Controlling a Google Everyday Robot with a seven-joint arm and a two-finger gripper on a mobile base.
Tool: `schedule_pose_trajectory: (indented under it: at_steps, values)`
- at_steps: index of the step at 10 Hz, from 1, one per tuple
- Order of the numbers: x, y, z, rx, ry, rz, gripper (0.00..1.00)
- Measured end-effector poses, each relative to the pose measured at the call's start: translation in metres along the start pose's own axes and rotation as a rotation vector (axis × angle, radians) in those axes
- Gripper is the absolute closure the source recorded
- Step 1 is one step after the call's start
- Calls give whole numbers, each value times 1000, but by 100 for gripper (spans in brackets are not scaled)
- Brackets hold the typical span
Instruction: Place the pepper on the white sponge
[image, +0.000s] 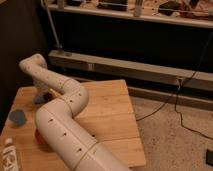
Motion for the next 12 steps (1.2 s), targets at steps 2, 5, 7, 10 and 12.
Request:
schedule_pose_trajectory:
  at_steps: [2, 5, 7, 10, 12]
  values:
    - [-1, -2, -4, -14, -10, 14, 35]
    - [1, 1, -26, -62, -45, -7, 35]
    - [12, -8, -28, -57, -41, -11, 35]
    - [24, -26, -21, -44, -35, -8, 35]
    - [18, -30, -18, -40, -78, -34, 35]
